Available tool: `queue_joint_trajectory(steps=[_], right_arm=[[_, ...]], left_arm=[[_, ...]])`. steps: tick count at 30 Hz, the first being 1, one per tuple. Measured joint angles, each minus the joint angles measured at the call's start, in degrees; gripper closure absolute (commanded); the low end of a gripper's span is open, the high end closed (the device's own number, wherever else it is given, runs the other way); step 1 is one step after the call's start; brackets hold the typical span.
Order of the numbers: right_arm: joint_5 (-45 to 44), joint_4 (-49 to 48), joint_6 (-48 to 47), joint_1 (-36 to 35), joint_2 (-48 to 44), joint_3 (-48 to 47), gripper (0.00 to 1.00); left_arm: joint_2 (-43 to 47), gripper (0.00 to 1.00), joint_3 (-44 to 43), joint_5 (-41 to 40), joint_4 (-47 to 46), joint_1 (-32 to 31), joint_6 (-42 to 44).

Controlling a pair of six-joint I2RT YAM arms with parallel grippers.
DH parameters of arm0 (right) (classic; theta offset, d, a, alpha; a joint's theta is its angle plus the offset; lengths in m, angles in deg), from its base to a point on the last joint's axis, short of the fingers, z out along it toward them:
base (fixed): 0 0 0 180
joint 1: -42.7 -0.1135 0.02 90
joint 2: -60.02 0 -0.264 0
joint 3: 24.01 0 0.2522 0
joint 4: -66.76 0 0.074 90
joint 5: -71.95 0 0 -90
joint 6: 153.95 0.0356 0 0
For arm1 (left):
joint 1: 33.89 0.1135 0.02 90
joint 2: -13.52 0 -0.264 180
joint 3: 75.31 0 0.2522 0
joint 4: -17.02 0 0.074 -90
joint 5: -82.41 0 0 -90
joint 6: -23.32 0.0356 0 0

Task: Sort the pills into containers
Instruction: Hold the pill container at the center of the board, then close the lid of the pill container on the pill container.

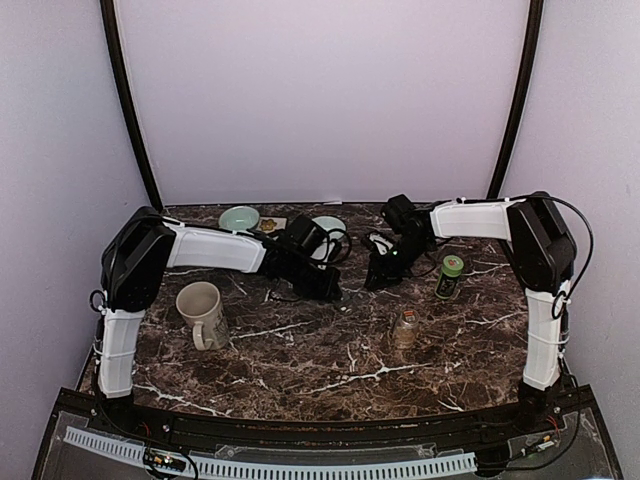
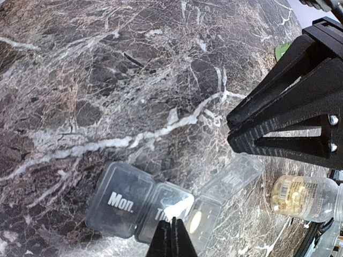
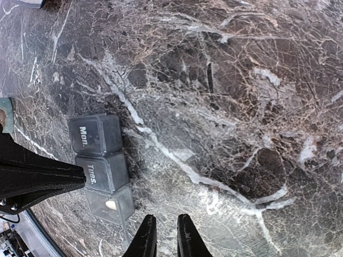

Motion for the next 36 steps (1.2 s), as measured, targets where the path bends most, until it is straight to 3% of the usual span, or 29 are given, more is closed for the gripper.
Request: queue_joint_trajectory(steps=[27, 36], right_arm=[[3.1, 2.0, -0.2, -0.7, -1.2, 0.9, 0.84], [7.6, 2.0, -0.1, -1.7, -1.3, 0.9, 0.72]], left_arm=[[-1.1, 1.0, -1.5, 0.3, 0.8, 0.0, 0.5], [-1.4, 1.0, -2.1, 0.4, 1.1, 0.0, 0.9]])
